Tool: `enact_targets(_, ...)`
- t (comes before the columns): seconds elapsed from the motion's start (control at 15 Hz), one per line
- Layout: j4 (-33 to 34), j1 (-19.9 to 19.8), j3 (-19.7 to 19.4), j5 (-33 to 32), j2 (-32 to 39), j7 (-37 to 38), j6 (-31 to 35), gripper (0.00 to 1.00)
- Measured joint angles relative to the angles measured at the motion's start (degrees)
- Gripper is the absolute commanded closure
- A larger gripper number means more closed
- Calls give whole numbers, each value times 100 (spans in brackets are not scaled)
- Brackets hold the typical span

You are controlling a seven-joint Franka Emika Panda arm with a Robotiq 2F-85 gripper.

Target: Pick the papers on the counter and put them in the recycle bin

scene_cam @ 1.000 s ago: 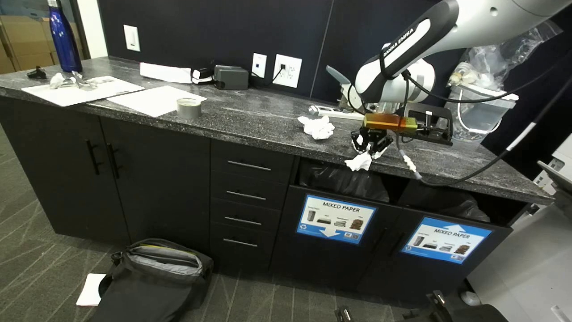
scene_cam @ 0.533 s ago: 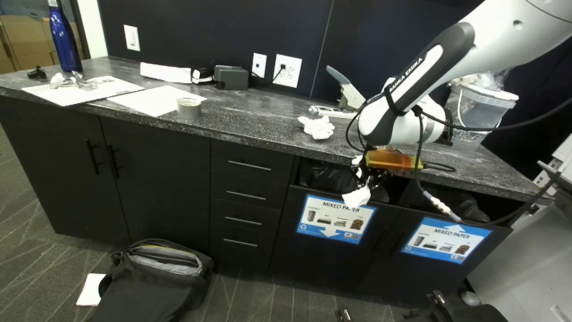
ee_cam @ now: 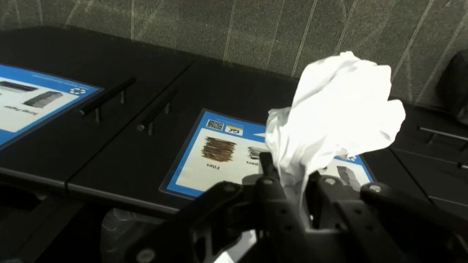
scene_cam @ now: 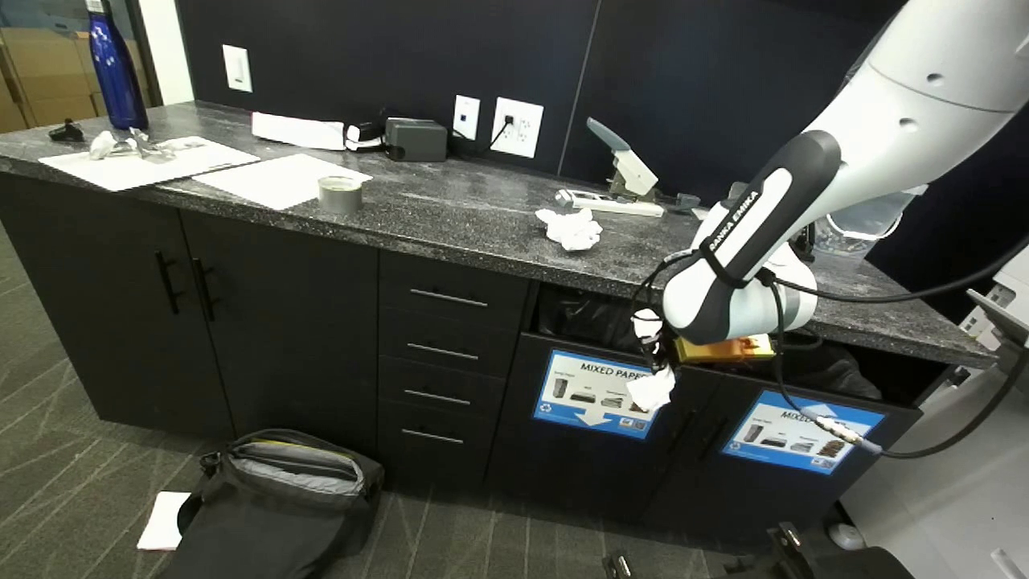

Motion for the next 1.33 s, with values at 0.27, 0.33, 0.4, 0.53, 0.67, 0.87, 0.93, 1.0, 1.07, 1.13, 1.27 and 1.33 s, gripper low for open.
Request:
enact_targets(0.27,287,-276,152,74,500,-495,10,81)
enact_targets(0.33,406,-290,139,74,597,-563,12,81)
enact_targets(0.4,543,-290,122,74,680,-643,38,81)
enact_targets(0.53,783,-287,115,67,804,-819,281,81)
enact_targets(0.67,933,-293,135,67,908,-943,633,81)
enact_targets(0.87,951,-427,272,67,1096,-1071,1444,82)
enact_targets(0.93,912,-492,324,67,1176,-1132,1815,82)
enact_targets(1.0,863,-574,382,54,1267,-1214,2247,81)
enact_targets(1.07,805,-674,447,29,1361,-1286,2683,82)
enact_targets(1.13,760,-798,522,-30,1471,-1339,3110,81)
enact_targets(1.27,748,-1059,655,-188,1697,-1374,3707,82)
enact_targets(1.33,783,-1169,692,-236,1805,-1374,3832,82)
